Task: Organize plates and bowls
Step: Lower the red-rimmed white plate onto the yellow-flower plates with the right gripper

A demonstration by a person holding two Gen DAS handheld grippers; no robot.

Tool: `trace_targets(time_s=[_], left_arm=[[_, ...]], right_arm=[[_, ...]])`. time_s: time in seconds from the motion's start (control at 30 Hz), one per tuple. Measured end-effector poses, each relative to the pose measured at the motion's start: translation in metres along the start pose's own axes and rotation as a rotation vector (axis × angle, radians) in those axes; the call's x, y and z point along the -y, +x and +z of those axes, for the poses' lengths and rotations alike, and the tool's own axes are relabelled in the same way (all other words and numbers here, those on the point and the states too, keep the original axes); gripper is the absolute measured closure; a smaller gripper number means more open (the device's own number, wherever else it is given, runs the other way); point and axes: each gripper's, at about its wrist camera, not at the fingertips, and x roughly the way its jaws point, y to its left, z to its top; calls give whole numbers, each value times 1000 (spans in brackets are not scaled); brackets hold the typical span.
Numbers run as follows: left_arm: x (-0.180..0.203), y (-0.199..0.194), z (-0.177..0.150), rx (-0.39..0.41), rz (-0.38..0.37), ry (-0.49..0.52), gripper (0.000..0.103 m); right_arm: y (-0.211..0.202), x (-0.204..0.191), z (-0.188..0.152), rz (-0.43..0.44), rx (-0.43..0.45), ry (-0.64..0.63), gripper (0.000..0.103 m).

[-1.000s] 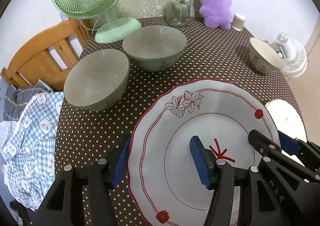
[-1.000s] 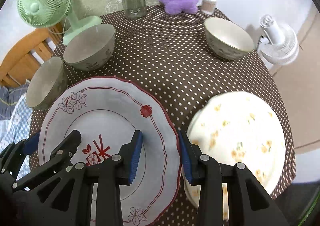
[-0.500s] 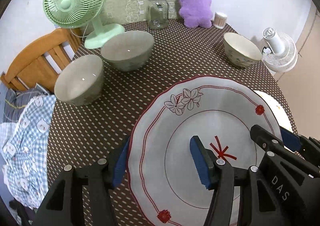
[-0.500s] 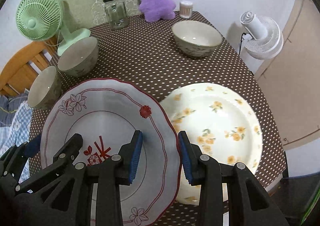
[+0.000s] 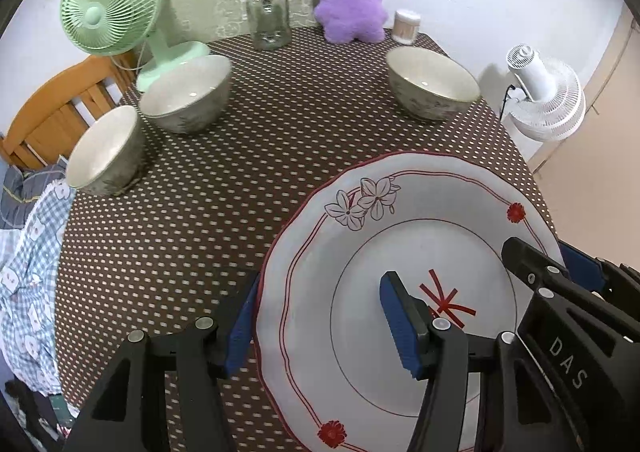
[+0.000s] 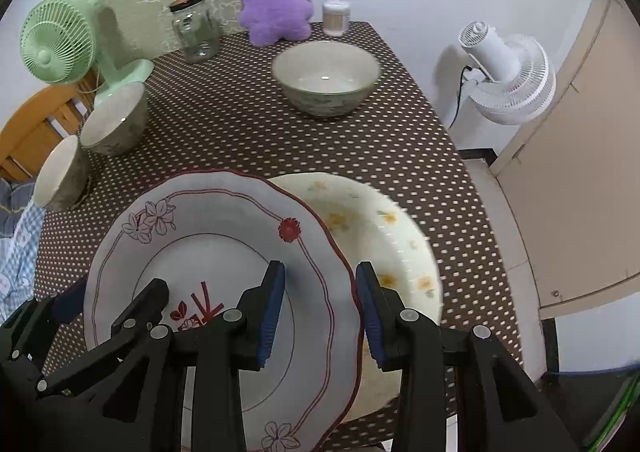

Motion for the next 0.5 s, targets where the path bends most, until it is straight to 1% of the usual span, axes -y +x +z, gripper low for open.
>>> trace_targets(time_s=[0.27, 0.37, 0.5], left_arm=[[39, 15, 0, -17, -14, 6, 43], [52, 20, 0, -11, -6, 14, 43], [66, 29, -1, -27, 6, 14, 43]], right_arm=[[11, 44, 0, -22, -18, 8, 62], [18, 55, 2, -24, -28, 10, 62], [28, 68, 3, -26, -49, 5, 62]])
